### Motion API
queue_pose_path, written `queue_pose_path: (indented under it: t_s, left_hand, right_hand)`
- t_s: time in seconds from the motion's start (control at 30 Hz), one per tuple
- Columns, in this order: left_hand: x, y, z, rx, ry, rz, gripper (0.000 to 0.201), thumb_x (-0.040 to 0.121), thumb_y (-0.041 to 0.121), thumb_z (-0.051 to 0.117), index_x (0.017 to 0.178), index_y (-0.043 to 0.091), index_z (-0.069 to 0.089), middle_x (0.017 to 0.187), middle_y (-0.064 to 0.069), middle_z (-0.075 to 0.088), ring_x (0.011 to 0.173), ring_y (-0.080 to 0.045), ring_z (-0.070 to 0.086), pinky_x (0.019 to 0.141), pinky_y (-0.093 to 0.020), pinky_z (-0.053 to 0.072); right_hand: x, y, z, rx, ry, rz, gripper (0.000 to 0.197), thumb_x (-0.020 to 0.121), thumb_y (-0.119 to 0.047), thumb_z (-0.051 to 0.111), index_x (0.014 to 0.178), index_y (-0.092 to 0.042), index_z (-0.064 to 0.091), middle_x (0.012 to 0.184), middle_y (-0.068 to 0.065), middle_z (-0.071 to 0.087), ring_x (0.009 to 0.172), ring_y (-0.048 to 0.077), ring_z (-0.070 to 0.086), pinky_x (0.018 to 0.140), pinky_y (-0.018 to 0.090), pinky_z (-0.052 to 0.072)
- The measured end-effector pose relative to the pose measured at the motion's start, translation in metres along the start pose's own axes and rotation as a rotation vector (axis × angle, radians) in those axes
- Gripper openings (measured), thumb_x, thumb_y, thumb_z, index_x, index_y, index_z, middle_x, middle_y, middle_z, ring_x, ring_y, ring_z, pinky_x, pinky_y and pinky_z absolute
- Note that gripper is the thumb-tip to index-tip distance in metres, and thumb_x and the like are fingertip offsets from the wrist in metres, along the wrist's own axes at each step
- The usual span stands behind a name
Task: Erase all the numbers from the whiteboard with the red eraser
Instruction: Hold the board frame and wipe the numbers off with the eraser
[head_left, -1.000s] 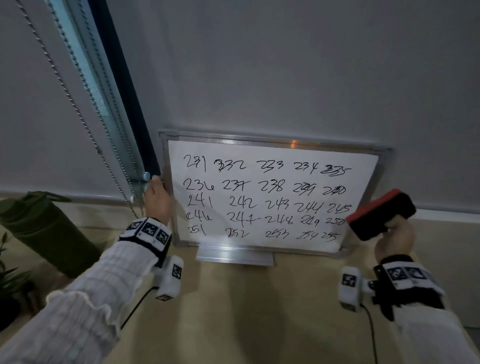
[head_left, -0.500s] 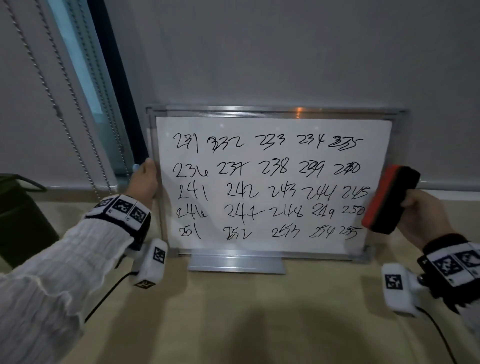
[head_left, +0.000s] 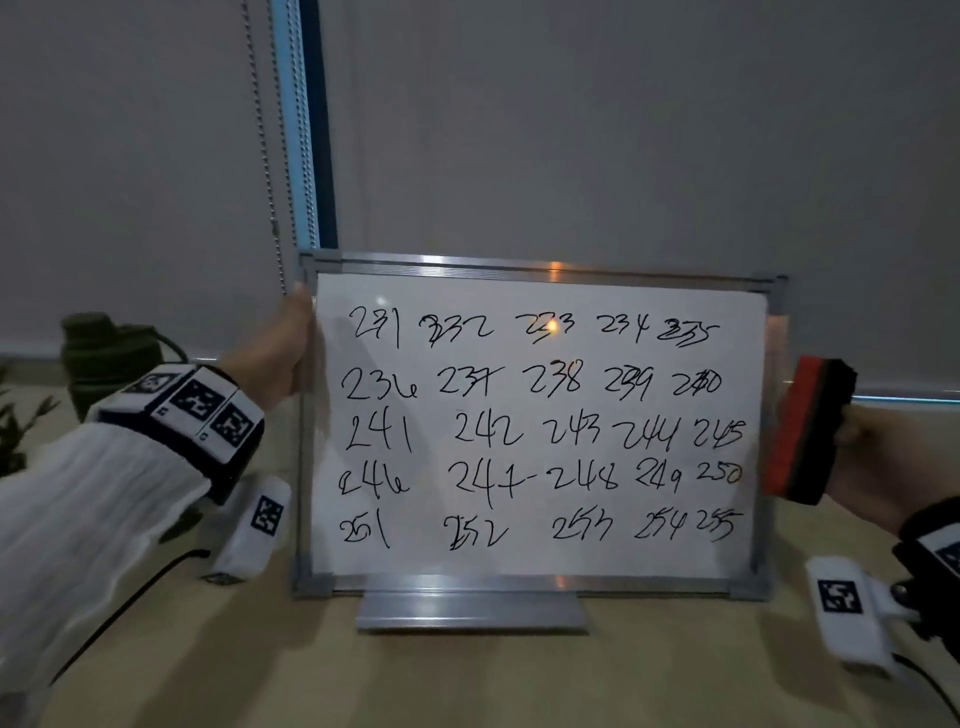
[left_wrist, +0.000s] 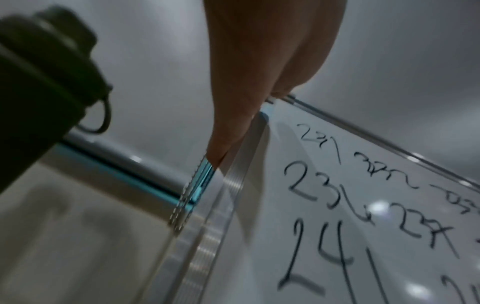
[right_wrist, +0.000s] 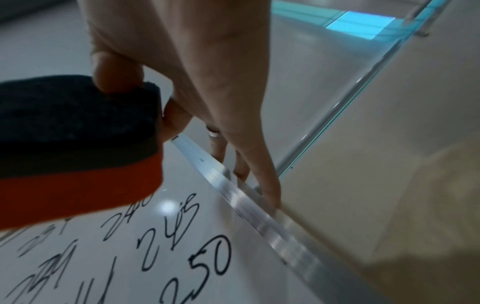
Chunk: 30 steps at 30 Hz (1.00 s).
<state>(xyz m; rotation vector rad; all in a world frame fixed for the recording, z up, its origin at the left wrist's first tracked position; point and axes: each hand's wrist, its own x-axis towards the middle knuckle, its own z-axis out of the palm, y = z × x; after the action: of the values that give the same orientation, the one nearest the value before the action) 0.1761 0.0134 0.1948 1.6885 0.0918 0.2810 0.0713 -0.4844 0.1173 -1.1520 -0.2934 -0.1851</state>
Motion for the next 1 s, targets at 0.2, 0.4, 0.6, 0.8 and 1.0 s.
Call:
queue_pose_path:
  t_s: [0.2, 0.4, 0.6, 0.8, 1.0]
  left_hand:
    - [-0.008, 0.042, -0.002, 0.178, 0.121, 0.346, 0.055, 0.097, 0.043, 0.019, 0.129, 0.002, 0.038, 0.097, -0.008, 0.054, 0.091, -0.021, 0.056, 0.081, -0.028, 0.052]
    - [-0.013, 0.06, 0.011, 1.086, 0.108, 0.459, 0.049, 0.089, 0.045, 0.015, 0.11, 0.027, 0.056, 0.122, -0.01, 0.05, 0.125, -0.033, 0.036, 0.109, -0.05, 0.022]
    - [-0.02, 0.075, 0.063, 0.994, -0.119, 0.699, 0.043, 0.097, 0.04, 0.023, 0.082, 0.021, 0.059, 0.077, -0.003, 0.062, 0.08, -0.023, 0.056, 0.09, -0.034, 0.038]
    - [-0.019, 0.078, 0.072, 0.972, -0.101, 0.677, 0.039, 0.096, 0.041, 0.027, 0.067, 0.023, 0.046, 0.064, 0.006, 0.047, 0.078, -0.02, 0.049, 0.088, -0.035, 0.034]
    - [-0.023, 0.08, 0.067, 0.972, -0.123, 0.658, 0.037, 0.095, 0.043, 0.029, 0.084, 0.02, 0.056, 0.08, -0.005, 0.056, 0.081, -0.021, 0.05, 0.086, -0.033, 0.037]
  right_hand:
    - [-0.019, -0.001, 0.051, -0.224, 0.305, 0.102, 0.021, 0.052, -0.008, 0.045, 0.073, -0.009, 0.05, 0.072, 0.011, 0.051, 0.058, 0.021, 0.061, 0.055, 0.04, 0.056]
    - [-0.017, 0.006, 0.047, -0.256, 0.368, 0.078, 0.041, 0.044, -0.018, 0.06, 0.079, -0.012, 0.041, 0.087, 0.014, 0.041, 0.061, 0.018, 0.059, 0.06, 0.039, 0.053]
    - [-0.02, -0.004, 0.06, -0.146, 0.38, 0.014, 0.019, 0.057, -0.017, 0.058, 0.073, -0.007, 0.065, 0.066, 0.007, 0.067, 0.061, 0.026, 0.065, 0.052, 0.039, 0.055]
    - [-0.018, -0.017, 0.1, -0.207, 0.586, -0.372, 0.024, 0.089, 0.003, 0.04, 0.092, -0.019, 0.05, 0.093, 0.011, 0.057, 0.062, 0.013, 0.065, 0.05, 0.024, 0.053]
    - [-0.004, 0.016, 0.162, -1.019, 0.406, -0.409, 0.04, 0.089, -0.044, 0.045, 0.115, -0.024, 0.022, 0.094, 0.003, 0.046, 0.074, 0.018, 0.05, 0.061, 0.03, 0.046]
